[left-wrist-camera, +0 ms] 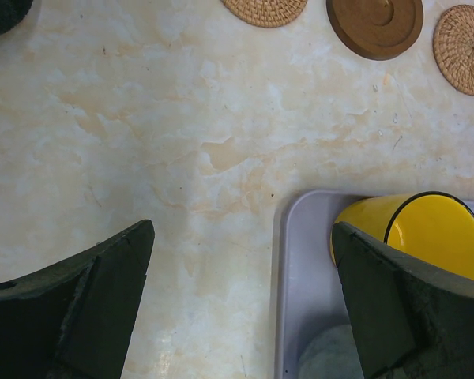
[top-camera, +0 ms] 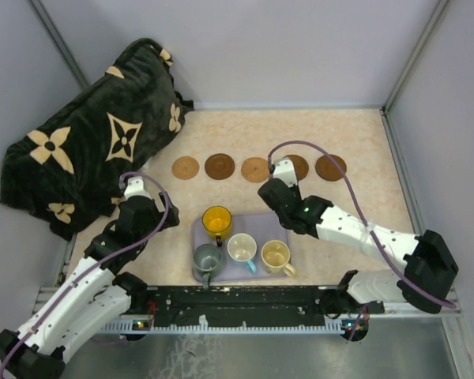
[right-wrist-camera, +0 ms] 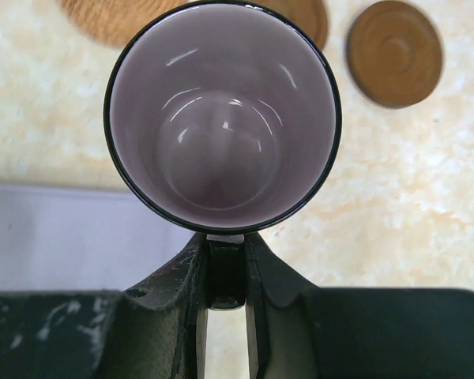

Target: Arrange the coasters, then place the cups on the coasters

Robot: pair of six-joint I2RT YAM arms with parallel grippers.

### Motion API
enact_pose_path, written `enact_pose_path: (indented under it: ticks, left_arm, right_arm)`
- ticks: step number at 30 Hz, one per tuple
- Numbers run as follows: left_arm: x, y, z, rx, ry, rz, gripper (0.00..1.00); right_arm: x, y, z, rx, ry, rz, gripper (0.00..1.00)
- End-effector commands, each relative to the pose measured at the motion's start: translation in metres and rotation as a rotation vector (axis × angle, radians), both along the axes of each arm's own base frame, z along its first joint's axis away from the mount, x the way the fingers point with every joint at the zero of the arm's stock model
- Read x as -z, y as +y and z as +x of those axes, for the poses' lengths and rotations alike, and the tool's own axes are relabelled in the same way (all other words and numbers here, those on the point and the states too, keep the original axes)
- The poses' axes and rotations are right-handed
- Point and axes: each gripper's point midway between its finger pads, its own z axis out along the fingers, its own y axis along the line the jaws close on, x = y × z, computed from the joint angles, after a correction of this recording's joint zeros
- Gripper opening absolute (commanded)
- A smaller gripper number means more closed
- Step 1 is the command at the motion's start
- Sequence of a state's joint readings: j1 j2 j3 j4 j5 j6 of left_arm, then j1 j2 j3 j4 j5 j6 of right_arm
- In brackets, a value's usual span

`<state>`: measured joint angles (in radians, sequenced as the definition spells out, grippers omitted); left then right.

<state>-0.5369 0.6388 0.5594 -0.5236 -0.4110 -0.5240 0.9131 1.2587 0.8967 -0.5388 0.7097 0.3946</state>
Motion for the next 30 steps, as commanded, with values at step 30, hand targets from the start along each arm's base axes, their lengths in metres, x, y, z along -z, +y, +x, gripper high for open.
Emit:
enact_pose_path:
  ticks: [30]
  left_arm:
    - [-0.009, -0.007, 0.018, -0.004, -0.047, -0.001, 1.0]
  right_arm:
    - [-0.058, -0.174, 0.186, 0.089, -0.427, 0.198, 0.0]
